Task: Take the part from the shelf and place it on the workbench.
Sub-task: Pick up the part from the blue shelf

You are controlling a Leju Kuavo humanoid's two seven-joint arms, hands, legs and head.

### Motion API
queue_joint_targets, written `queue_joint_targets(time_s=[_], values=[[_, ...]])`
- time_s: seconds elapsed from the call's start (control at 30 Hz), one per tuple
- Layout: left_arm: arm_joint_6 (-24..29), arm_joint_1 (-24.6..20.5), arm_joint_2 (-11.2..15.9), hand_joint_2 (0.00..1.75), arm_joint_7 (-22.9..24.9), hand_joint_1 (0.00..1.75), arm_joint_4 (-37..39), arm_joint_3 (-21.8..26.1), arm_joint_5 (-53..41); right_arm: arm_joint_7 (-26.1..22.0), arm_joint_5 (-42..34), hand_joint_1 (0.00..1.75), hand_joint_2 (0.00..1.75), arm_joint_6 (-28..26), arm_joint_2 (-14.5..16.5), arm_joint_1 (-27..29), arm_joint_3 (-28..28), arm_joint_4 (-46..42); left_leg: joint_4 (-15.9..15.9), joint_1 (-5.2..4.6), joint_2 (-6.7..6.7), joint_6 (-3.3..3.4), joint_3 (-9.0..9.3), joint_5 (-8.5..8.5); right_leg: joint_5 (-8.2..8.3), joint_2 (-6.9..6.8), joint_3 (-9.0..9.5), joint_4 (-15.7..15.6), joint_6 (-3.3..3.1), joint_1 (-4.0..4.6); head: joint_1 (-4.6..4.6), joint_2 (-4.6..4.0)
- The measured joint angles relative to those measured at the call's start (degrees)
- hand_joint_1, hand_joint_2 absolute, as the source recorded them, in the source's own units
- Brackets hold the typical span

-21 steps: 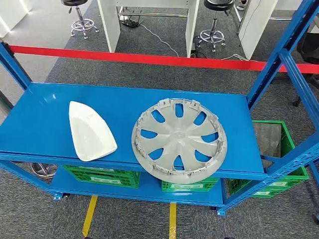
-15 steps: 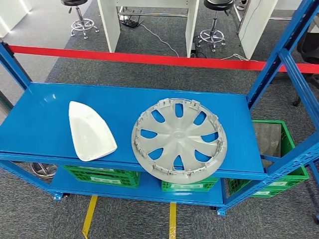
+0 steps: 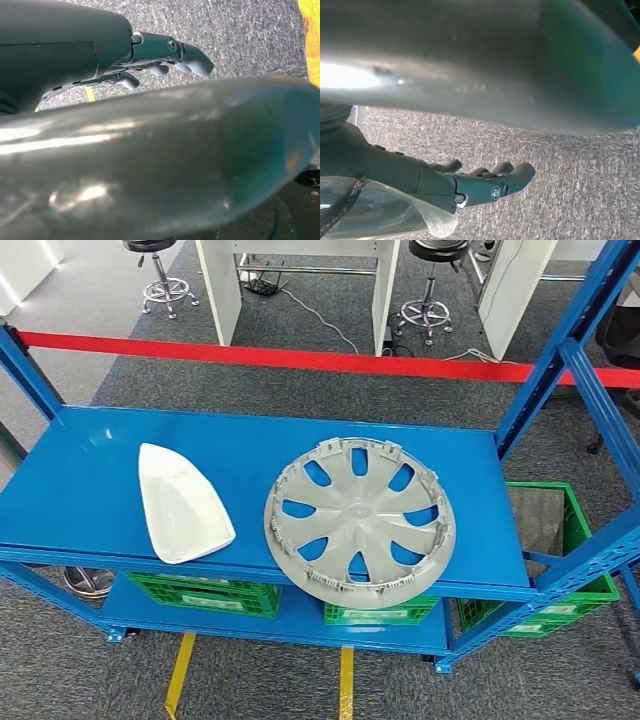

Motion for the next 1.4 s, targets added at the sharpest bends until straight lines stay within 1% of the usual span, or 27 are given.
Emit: queue_joint_targets(time_s=[0.03,0.07,0.17,0.23,0.4,0.47,0.53,0.6,0.77,0.93,1.2,1.4], values=[[0.0,0.0,0.0,1.75,0.0,0.0,0.0,0.0,0.0,0.0,0.0,0.0,1.31,0.0,0.0,0.0,-0.1,0.0,0.0,0.0,0.0,0.0,0.0,0.0,0.0,0.0,0.0,0.0,0.0,0.0,-0.01,0.0],[0.0,0.0,0.0,1.75,0.0,0.0,0.0,0.0,0.0,0.0,0.0,0.0,1.75,0.0,0.0,0.0,-0.1,-0.1,0.0,0.0,0.0,0.0,0.0,0.0,0.0,0.0,0.0,0.0,0.0,0.0,0.0,0.0],[0.0,-0.2,-0.1,1.75,0.0,0.0,0.0,0.0,0.0,0.0,0.0,0.0,1.75,0.0,0.0,-0.2,-0.1,-0.1,0.0,0.0,0.0,0.0,-0.03,0.0,0.01,0.0,0.06,0.0,0.0,0.0,-0.01,0.0],[-0.2,-0.9,-0.5,1.75,-0.4,0.0,0.0,-0.3,0.2,-0.6,-0.1,0.0,1.75,-0.1,0.1,-1.0,1.0,0.0,0.0,0.0,0.0,-0.01,-0.09,0.02,0.04,0.01,0.12,0.0,0.01,0.0,-0.02,0.0],[-2.7,-3.4,-1.8,1.75,-4.5,0.0,0.3,-2.8,2.1,-4.7,-2.2,0.0,1.75,-1.2,0.5,-4.1,4.6,0.8,0.0,0.0,0.0,-0.02,0.04,0.04,0.04,0.01,-0.12,0.0,0.02,0.0,0.0,0.0],[-4.0,-4.3,-2.3,0.87,-6.5,0.0,0.6,-3.9,2.9,-6.5,-3.3,0.0,1.75,-1.4,0.7,-5.1,6.0,1.2,0.0,0.0,0.0,-0.02,0.02,0.04,0.06,0.01,0.04,0.0,0.01,0.0,0.0,0.0],[-5.4,-5.1,-2.8,0.0,-8.6,0.0,0.9,-5.0,3.7,-8.5,-4.4,0.0,0.87,-1.5,1.0,-6.1,7.5,1.6,0.0,0.0,0.0,-0.01,-0.01,0.05,0.09,0.01,0.21,0.0,0.01,0.0,-0.01,0.0],[-7.1,-6.0,-3.3,0.0,-10.7,0.0,1.3,-6.4,4.4,-10.4,-5.5,0.0,0.0,-1.6,1.3,-7.2,9.1,2.2,0.0,0.0,0.0,0.0,-0.02,0.06,0.11,0.01,0.26,0.0,0.01,0.0,-0.01,0.0],[-11.7,-8.5,-4.3,0.0,-16.4,0.0,2.0,-10.5,5.2,-14.7,-7.7,0.0,0.0,-0.5,1.7,-9.6,12.7,3.7,0.0,0.0,0.0,0.0,-0.02,0.06,0.11,0.01,0.25,0.0,0.01,0.0,0.0,0.0],[-16.4,-11.0,-5.0,0.0,-22.0,0.0,2.0,-16.5,3.5,-17.4,-8.8,0.0,0.0,1.0,2.0,-11.6,15.7,4.9,0.0,0.0,0.01,0.0,-0.02,0.06,0.11,0.02,0.26,0.0,0.01,0.0,-0.01,0.0],[-23.2,-13.9,-5.0,0.0,-30.1,0.0,0.4,-27.4,-2.4,-18.8,-8.8,0.0,0.0,3.0,2.4,-13.8,19.4,5.8,0.0,0.0,0.01,0.0,-0.02,0.06,0.11,0.02,0.27,0.0,0.02,0.0,-0.01,0.0],[-30.1,-15.3,-4.0,0.0,-35.2,0.0,-2.9,-34.9,-6.2,-18.8,-7.6,0.0,0.0,4.3,2.7,-15.2,21.6,6.1,0.0,0.0,0.01,0.0,-0.02,0.06,0.11,0.02,0.27,0.0,0.02,0.0,0.0,0.0]])
